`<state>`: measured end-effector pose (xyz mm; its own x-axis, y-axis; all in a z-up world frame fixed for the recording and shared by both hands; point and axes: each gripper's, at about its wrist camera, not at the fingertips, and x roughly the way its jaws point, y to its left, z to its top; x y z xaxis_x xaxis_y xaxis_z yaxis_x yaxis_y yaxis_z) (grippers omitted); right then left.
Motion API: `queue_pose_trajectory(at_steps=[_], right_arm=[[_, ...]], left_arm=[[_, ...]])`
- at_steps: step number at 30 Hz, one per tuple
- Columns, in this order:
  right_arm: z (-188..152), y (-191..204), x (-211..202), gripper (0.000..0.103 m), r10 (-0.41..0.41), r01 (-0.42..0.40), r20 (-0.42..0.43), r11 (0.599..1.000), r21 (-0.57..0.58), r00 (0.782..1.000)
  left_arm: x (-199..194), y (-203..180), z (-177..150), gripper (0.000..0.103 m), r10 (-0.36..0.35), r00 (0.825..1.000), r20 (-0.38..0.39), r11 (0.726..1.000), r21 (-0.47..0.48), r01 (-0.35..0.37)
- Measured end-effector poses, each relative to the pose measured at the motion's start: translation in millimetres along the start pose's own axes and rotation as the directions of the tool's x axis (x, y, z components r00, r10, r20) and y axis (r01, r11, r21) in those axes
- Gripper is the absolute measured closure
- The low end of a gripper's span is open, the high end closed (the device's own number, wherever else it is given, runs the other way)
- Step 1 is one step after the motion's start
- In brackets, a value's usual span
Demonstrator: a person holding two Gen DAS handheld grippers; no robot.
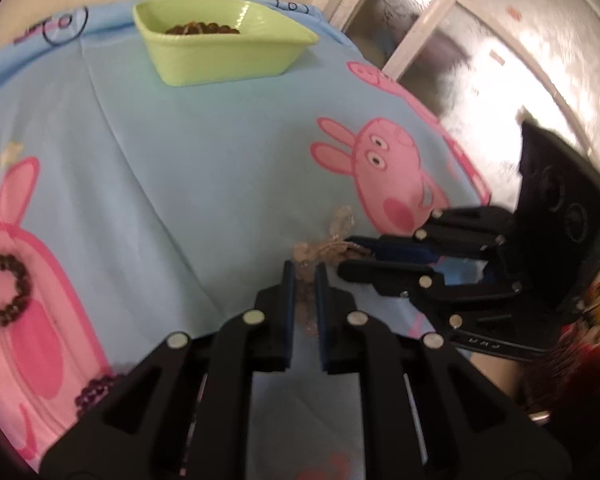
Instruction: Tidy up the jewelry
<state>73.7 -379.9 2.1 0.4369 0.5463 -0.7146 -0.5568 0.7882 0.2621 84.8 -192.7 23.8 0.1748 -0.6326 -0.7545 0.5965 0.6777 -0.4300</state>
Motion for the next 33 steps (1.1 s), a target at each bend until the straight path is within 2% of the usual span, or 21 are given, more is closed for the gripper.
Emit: queue_pose_trajectory(at_steps=[4,7,14,17,20,22,23,24,25,28,31,33], right_arm=[[15.8,-14.6,-10.4,0.103,0.111,-0.120,0.079,0.986,0.114,0.991],[41.6,-22.4,-23.6,0.103,0.138,-0.158,0.156,0.979,0.130,0.978],[136.9,-50.0,-50.2,0.103,0.086,-0.116,0.286,0.989,0.089,0.954],[174.9,-69.8,-51.5,0.103,0.047,-0.079,0.307,0.993,0.093,0.951],[197.6,-91.9,-32.4,0.103,0.027,-0.065,0.291,0.991,0.121,0.956],[202.6,-110.7,-8.2,0.103,-0.042,-0.007,0.288,0.986,0.167,0.957],[202.2,-120.4,6.3,0.102,-0.078,0.026,0.272,0.981,0.191,0.959],[200.6,-128.4,18.6,0.096,-0.125,0.072,0.242,0.974,0.216,0.962],[197.2,-137.5,29.9,0.094,-0.172,0.116,0.212,0.960,0.254,0.962],[172.2,-146.5,28.0,0.094,-0.109,0.019,0.242,0.938,0.347,0.964],[147.2,-129.5,12.8,0.094,-0.096,-0.013,0.281,0.932,0.361,0.955],[136.0,-112.5,7.3,0.094,-0.057,-0.056,0.291,0.929,0.365,0.955]], left_arm=[[-14.7,-1.9,16.2,0.094,-0.046,0.998,0.043,0.999,-0.018,0.047],[-32.6,-8.6,43.1,0.094,-0.058,0.994,0.094,0.998,0.002,0.058],[-66.3,-22.9,141.2,0.094,-0.011,0.978,0.211,0.998,0.065,-0.003],[-71.3,-20.8,180.3,0.094,0.022,0.969,0.248,0.997,0.071,-0.041],[-55.7,-4.5,211.6,0.094,0.089,0.961,0.261,0.993,0.049,-0.105],[-34.2,12.6,222.7,0.068,0.143,0.960,0.242,0.987,0.032,-0.156],[-23.3,20.9,225.1,0.040,0.191,0.954,0.231,0.980,0.008,-0.198],[-13.9,31.3,226.5,0.038,0.246,0.943,0.224,0.969,-0.022,-0.247],[-6.2,40.8,225.7,0.038,0.269,0.941,0.207,0.963,-0.039,-0.267],[-8.4,55.3,213.3,0.039,0.250,0.946,0.206,0.968,-0.078,-0.238],[-28.7,53.0,189.5,0.039,0.274,0.930,0.243,0.962,-0.080,-0.262],[-44.7,50.1,166.1,0.039,0.278,0.924,0.263,0.961,-0.077,-0.267]])
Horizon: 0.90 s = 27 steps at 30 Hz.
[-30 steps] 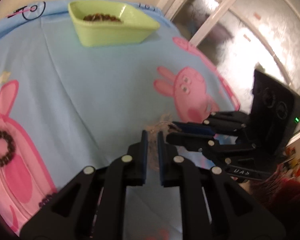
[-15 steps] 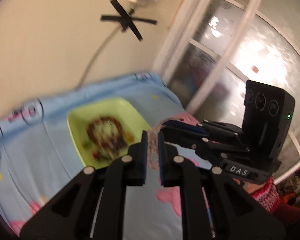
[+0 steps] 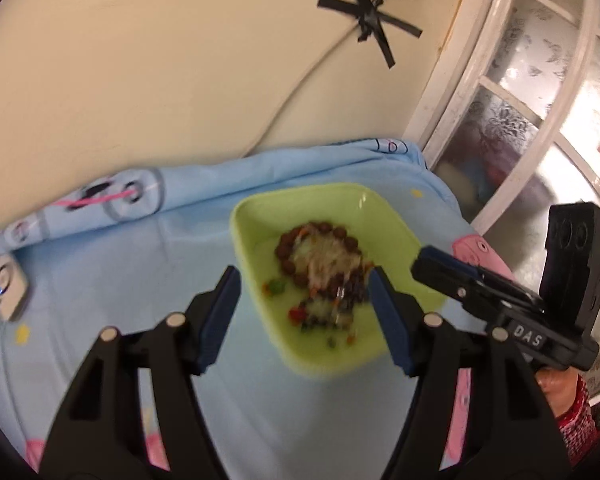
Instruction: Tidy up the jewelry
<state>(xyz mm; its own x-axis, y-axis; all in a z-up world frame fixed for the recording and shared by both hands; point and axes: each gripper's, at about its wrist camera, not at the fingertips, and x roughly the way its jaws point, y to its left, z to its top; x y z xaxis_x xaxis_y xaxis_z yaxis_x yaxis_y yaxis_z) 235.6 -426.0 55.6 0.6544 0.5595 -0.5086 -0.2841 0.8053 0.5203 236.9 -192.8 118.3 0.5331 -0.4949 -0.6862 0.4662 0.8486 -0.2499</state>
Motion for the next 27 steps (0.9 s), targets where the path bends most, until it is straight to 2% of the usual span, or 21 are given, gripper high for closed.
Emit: queue_pose_trajectory(at_steps=[5,7,9,12,15,18,22,27], right_arm=[[-58.7,44.4,-21.2,0.094,0.134,-0.134,-0.050,0.991,0.009,0.990],[-86.7,62.7,-22.7,0.093,0.166,-0.165,-0.097,0.986,0.019,0.981],[-104.7,76.6,-18.9,0.093,0.169,-0.167,-0.139,0.986,0.028,0.976],[-129.3,102.4,-19.7,0.093,0.155,-0.155,-0.175,0.988,0.013,0.972],[-145.8,127.8,-18.1,0.093,0.137,-0.154,-0.223,0.986,-0.060,0.965],[-162.8,145.1,-21.4,0.094,0.119,-0.148,-0.249,0.984,-0.101,0.961],[-179.2,152.3,-27.7,0.093,0.106,-0.131,-0.252,0.988,-0.083,0.962],[-188.7,156.4,-30.0,0.094,0.063,-0.091,-0.235,0.990,-0.109,0.970]], left_arm=[[-80.1,26.9,-65.4,0.039,-0.012,0.997,0.073,0.999,-0.031,0.015],[-109.5,44.7,-95.6,0.039,0.025,0.995,0.100,0.996,-0.087,-0.016],[-130.1,61.5,-131.2,0.039,0.084,0.992,0.094,0.988,-0.135,-0.071],[-147.9,73.3,-173.5,0.039,0.122,0.990,0.076,0.980,-0.168,-0.107],[-162.1,80.9,-214.9,0.039,0.147,0.988,0.051,0.969,-0.206,-0.134],[-172.9,78.8,-239.1,0.039,0.164,0.985,0.045,0.968,-0.198,-0.152],[-173.6,67.7,-257.8,0.039,0.260,0.965,0.018,0.959,-0.126,-0.256],[-176.6,76.6,-267.4,0.039,0.237,0.971,0.004,0.960,-0.153,-0.234]])
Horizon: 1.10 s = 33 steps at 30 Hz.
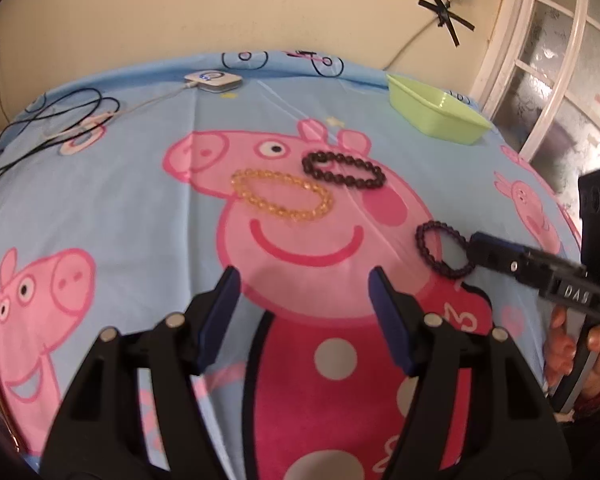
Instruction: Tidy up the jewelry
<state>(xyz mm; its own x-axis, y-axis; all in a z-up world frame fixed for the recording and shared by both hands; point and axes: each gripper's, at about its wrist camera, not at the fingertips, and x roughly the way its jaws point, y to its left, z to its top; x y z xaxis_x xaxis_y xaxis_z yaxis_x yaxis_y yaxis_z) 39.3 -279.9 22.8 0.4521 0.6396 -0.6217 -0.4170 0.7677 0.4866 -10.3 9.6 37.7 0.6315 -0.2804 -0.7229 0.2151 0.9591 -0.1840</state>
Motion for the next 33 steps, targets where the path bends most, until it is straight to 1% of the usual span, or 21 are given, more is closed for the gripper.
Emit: queue_pose_trajectory(at_steps=[5,6,8,9,10,11,12,13,14,16,18,19,20,21,22,23,25,27,28,31,33], right_arm=[[-0.9,-5.2,2.5,0.093,0.016,-0.016,-0.002,0.999,0.041,1.000],[1.9,-3.2,2.6,0.093,-0.004,0.004,-0.001,0.999,0.039,1.000],[8.6,9.9,6.2,0.093,-0.015,0.015,-0.005,0.999,-0.043,1.000],[12.5,20.1,8.7,0.093,-0.008,0.007,-0.016,0.995,-0.103,1.000],[18.3,34.4,14.4,0.094,0.002,-0.008,-0.034,0.985,-0.170,0.999],[23.6,44.8,21.1,0.096,0.016,-0.028,-0.058,0.976,-0.215,0.998],[32.7,56.1,34.0,0.098,0.025,-0.049,-0.095,0.963,-0.263,0.995],[38.6,62.4,43.8,0.103,0.023,-0.055,-0.115,0.958,-0.281,0.993],[45.5,66.5,54.4,0.103,0.019,-0.056,-0.131,0.957,-0.286,0.991],[62.5,69.0,78.0,0.103,0.016,-0.061,-0.164,0.961,-0.271,0.986],[73.4,70.3,95.8,0.103,0.011,-0.062,-0.189,0.963,-0.262,0.982],[77.9,70.8,109.0,0.103,0.012,-0.074,-0.228,0.962,-0.263,0.974],[79.8,70.9,119.7,0.103,0.001,-0.072,-0.259,0.961,-0.267,0.966],[80.5,71.0,124.9,0.103,0.004,-0.078,-0.260,0.959,-0.274,0.966],[82.2,71.1,130.2,0.103,-0.001,-0.079,-0.267,0.955,-0.286,0.964],[83.5,71.9,131.8,0.103,-0.010,-0.075,-0.268,0.950,-0.303,0.963],[78.7,72.6,126.9,0.103,-0.007,-0.085,-0.264,0.938,-0.336,0.965],[71.5,67.4,113.3,0.103,0.011,-0.099,-0.252,0.937,-0.336,0.968],[68.5,65.7,105.7,0.103,0.018,-0.100,-0.240,0.938,-0.331,0.971],[64.8,48.9,67.5,0.103,0.043,-0.089,-0.150,0.945,-0.314,0.988],[65.4,40.2,47.0,0.103,0.035,-0.059,-0.084,0.953,-0.299,0.996]], left_arm=[[-1.4,13.0,-1.4,0.039,-0.037,0.999,0.000,0.997,-0.070,0.037],[-1.0,16.2,0.0,0.039,-0.043,0.999,-0.002,0.996,-0.079,0.043],[2.1,25.6,5.6,0.039,-0.056,0.998,-0.016,0.993,-0.105,0.054],[3.4,28.3,9.5,0.039,-0.043,0.999,-0.022,0.994,-0.105,0.041],[4.2,31.4,15.8,0.039,-0.012,1.000,-0.021,0.995,-0.098,0.010],[5.1,34.4,23.2,0.044,0.004,1.000,-0.015,0.996,-0.089,-0.005],[7.9,38.1,30.7,0.050,0.007,1.000,-0.015,0.997,-0.082,-0.008],[13.8,43.2,40.1,0.053,0.008,0.999,-0.031,0.996,-0.092,-0.011],[20.6,48.9,49.2,0.055,-0.006,0.999,-0.048,0.993,-0.115,0.000],[34.6,54.6,62.0,0.055,-0.035,0.997,-0.072,0.992,-0.122,0.026],[48.5,51.8,68.4,0.055,-0.016,0.995,-0.095,0.995,-0.096,0.007],[58.0,48.1,70.4,0.055,-0.019,0.994,-0.111,0.998,-0.066,0.012],[62.2,44.4,70.9,0.058,0.003,0.995,-0.096,1.000,-0.029,-0.006],[66.3,39.0,69.8,0.071,0.054,0.995,-0.082,0.998,0.024,-0.052],[66.7,38.1,69.3,0.079,0.065,0.995,-0.078,0.997,0.032,-0.063],[65.7,40.0,68.7,0.097,0.049,0.996,-0.079,0.999,0.019,-0.048],[61.9,45.9,64.2,0.097,0.000,0.997,-0.081,1.000,-0.019,-0.002],[55.7,45.1,58.2,0.097,-0.020,0.997,-0.079,0.999,-0.037,0.017],[52.3,41.4,53.8,0.097,-0.056,0.995,-0.080,0.997,-0.051,0.052],[45.5,15.2,49.1,0.097,-0.135,0.989,-0.061,0.990,-0.043,0.133],[43.8,-6.5,51.6,0.097,-0.180,0.982,-0.052,0.983,-0.024,0.179]])
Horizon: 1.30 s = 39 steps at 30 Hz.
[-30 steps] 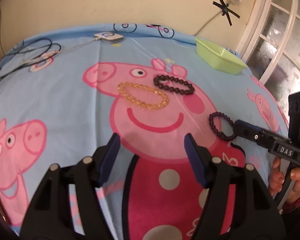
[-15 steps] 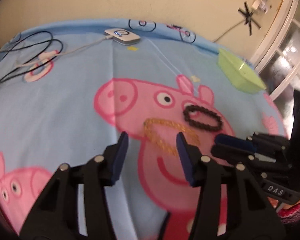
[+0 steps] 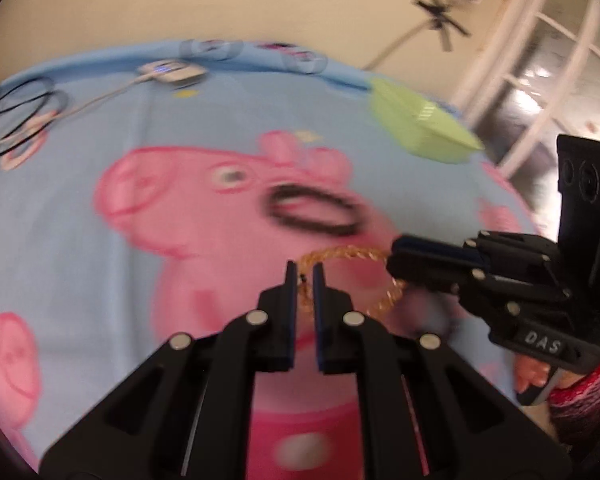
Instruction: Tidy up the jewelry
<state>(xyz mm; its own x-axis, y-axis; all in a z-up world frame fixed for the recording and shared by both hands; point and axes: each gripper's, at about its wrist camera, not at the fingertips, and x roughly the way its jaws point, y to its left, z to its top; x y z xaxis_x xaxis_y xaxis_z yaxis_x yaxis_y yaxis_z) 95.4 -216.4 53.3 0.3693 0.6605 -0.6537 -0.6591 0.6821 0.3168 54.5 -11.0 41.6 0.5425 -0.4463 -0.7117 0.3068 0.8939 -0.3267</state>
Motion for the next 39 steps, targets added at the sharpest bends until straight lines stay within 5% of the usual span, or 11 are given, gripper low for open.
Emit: queue_pose_trajectory(at_steps=[5,11,14,18,26,30,34,39], right_arm=[[-28.4,-42.0,-67.5,0.103,-0.123,0.109,0.127,0.988,0.113,0.984],[-81.6,-89.9,-114.4,0.103,-0.239,0.206,0.108,0.945,0.255,0.965],[-109.3,-99.1,-123.2,0.103,-0.278,0.246,0.069,0.921,0.301,0.958],[-125.4,-98.3,-120.5,0.103,-0.324,0.292,0.059,0.908,0.302,0.944],[-126.4,-80.4,-109.6,0.103,-0.394,0.383,0.062,0.913,0.139,0.917],[-121.1,-93.5,-113.1,0.103,-0.342,0.325,0.072,0.928,0.181,0.937],[-95.0,-106.9,-124.6,0.103,-0.286,0.252,0.142,0.943,0.219,0.948],[-34.4,-122.0,-135.4,0.103,-0.280,0.247,0.256,0.957,0.153,0.925]], left_arm=[[22.3,-79.1,13.4,0.097,-0.114,0.993,-0.029,0.983,0.142,0.117],[67.6,-156.2,5.9,0.097,-0.191,0.970,-0.149,0.938,0.264,0.225],[82.4,-176.3,-5.5,0.097,-0.177,0.966,-0.190,0.920,0.316,0.231],[89.5,-188.0,-17.5,0.096,-0.084,0.979,-0.187,0.911,0.384,0.152],[85.6,-184.6,-22.9,0.090,-0.084,0.979,-0.186,0.911,0.384,0.151],[87.0,-181.9,-18.0,0.097,-0.106,0.974,-0.200,0.912,0.371,0.175],[85.9,-178.7,8.6,0.097,-0.140,0.970,-0.197,0.921,0.333,0.200],[85.1,-183.5,79.4,0.097,-0.143,0.984,-0.104,0.929,0.328,0.169]])
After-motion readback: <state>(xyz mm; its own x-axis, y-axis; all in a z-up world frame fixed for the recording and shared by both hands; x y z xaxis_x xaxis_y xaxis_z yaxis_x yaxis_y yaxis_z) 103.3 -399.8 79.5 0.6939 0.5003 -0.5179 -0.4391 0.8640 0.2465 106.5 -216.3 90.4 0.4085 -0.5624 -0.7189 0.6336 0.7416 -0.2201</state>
